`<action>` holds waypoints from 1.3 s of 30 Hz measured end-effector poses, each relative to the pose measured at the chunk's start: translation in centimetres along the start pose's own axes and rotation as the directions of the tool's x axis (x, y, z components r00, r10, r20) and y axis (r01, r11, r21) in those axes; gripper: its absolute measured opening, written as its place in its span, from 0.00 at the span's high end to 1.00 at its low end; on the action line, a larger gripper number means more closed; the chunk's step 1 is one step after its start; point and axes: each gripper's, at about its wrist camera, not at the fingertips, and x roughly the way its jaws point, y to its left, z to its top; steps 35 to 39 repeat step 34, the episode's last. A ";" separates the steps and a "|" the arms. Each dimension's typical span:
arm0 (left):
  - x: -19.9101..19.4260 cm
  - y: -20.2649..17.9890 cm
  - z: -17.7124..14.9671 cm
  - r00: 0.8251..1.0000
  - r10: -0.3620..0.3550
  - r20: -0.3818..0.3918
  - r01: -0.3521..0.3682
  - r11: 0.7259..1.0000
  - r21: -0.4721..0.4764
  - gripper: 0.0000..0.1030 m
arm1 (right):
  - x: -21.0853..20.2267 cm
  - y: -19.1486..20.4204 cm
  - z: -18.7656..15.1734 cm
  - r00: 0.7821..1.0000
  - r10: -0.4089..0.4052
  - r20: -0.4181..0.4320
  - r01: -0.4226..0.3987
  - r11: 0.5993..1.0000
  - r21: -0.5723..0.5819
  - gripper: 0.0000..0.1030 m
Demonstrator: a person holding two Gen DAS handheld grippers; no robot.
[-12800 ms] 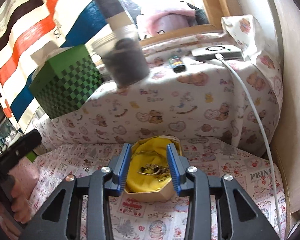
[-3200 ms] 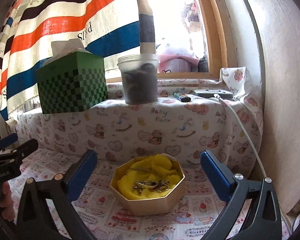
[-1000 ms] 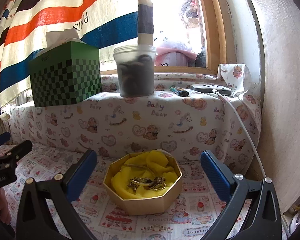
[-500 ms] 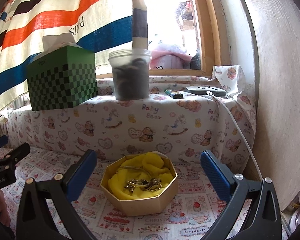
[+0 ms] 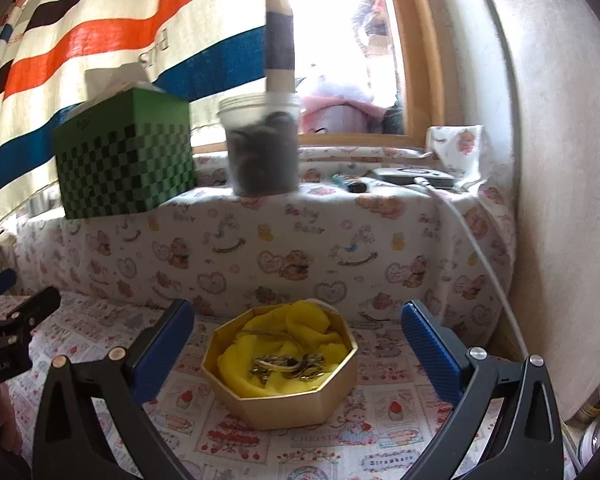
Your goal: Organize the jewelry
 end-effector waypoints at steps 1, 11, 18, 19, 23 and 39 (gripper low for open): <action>0.0 0.1 0.0 1.000 0.003 -0.002 -0.003 1.000 -0.006 0.00 | -0.1 0.0 0.0 1.000 -0.003 0.005 0.003 1.000 -0.001 0.00; 0.0 -0.1 0.0 1.000 -0.003 0.003 0.003 1.000 0.010 0.00 | -0.6 -0.4 0.0 0.999 -0.015 0.031 0.015 1.000 0.010 0.00; 0.0 -0.2 0.1 1.000 -0.010 -0.003 0.010 1.000 0.014 0.00 | -0.7 -0.1 -0.1 0.999 -0.015 0.030 0.015 1.000 -0.006 0.00; 0.0 -0.3 0.1 1.000 -0.013 -0.002 0.014 1.000 0.016 0.00 | -0.5 -0.1 -0.1 1.000 -0.011 0.024 0.012 1.000 -0.008 0.00; 0.0 -0.3 0.1 1.000 -0.013 -0.002 0.013 1.000 0.015 0.00 | -0.6 0.1 -0.1 1.000 -0.008 0.026 0.009 1.000 -0.019 0.00; -0.1 -0.2 0.1 1.000 -0.006 -0.001 0.006 1.000 0.011 0.00 | -0.5 0.2 0.0 1.000 -0.013 0.025 0.014 1.000 -0.020 0.00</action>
